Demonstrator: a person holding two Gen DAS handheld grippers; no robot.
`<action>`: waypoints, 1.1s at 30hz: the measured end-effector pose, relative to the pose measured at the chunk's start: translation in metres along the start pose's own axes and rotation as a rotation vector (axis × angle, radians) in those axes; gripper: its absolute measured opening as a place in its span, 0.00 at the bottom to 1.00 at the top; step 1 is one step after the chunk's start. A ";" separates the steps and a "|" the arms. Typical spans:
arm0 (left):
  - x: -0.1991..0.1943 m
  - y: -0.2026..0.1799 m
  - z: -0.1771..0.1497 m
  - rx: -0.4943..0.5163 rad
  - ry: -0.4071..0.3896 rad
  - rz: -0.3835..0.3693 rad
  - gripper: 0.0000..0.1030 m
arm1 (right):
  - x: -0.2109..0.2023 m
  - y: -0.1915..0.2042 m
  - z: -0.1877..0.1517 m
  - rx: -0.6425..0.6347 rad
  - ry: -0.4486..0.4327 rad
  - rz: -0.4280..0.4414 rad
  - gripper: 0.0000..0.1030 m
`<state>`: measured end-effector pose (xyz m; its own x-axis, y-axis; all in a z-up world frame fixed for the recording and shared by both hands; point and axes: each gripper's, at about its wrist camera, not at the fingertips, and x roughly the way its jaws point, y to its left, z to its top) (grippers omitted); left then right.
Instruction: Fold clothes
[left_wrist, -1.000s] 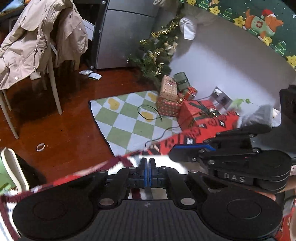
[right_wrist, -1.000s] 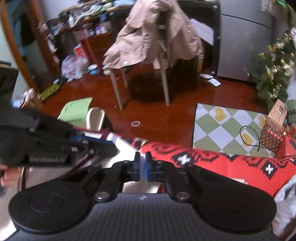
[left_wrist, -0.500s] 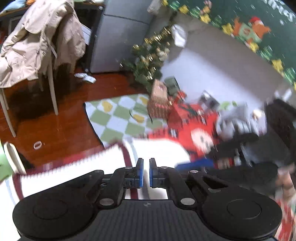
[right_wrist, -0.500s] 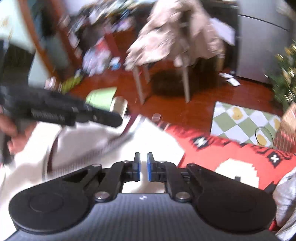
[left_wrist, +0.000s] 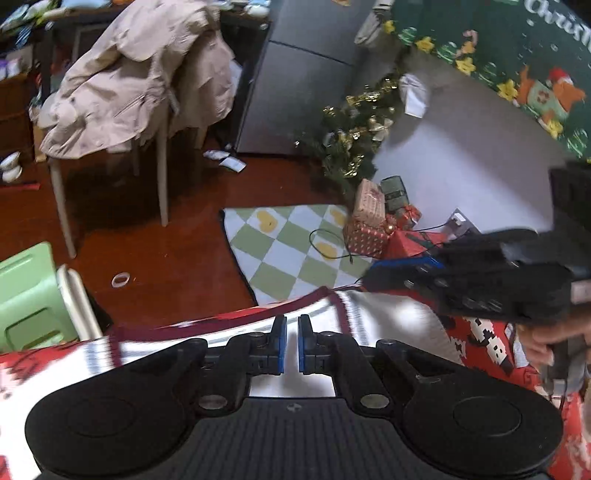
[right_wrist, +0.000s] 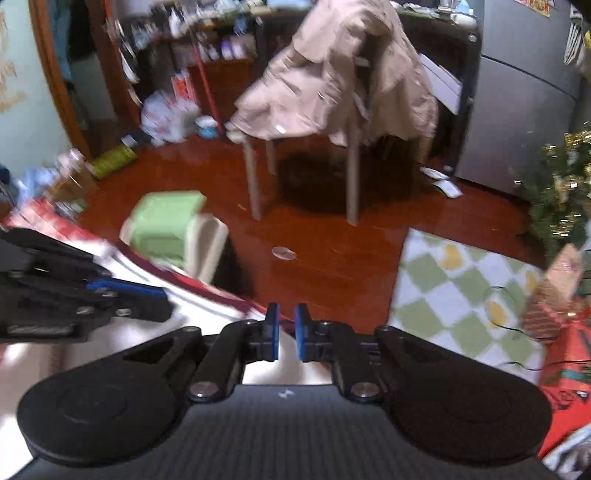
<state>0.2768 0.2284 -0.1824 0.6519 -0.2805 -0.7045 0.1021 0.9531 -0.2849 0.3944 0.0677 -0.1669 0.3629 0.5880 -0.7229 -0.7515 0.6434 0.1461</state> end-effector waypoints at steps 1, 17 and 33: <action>-0.003 0.005 -0.002 0.012 0.014 0.025 0.05 | 0.001 0.006 0.000 -0.004 0.011 0.029 0.10; 0.008 0.022 0.007 0.046 -0.007 0.138 0.07 | 0.068 0.067 0.018 -0.108 0.081 -0.081 0.12; -0.138 -0.015 -0.078 0.212 -0.088 0.255 0.52 | -0.131 0.096 -0.053 -0.087 -0.103 -0.183 0.91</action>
<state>0.1264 0.2444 -0.1318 0.7383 -0.0282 -0.6739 0.0757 0.9963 0.0413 0.2454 0.0262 -0.0936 0.5482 0.5152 -0.6589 -0.7113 0.7015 -0.0433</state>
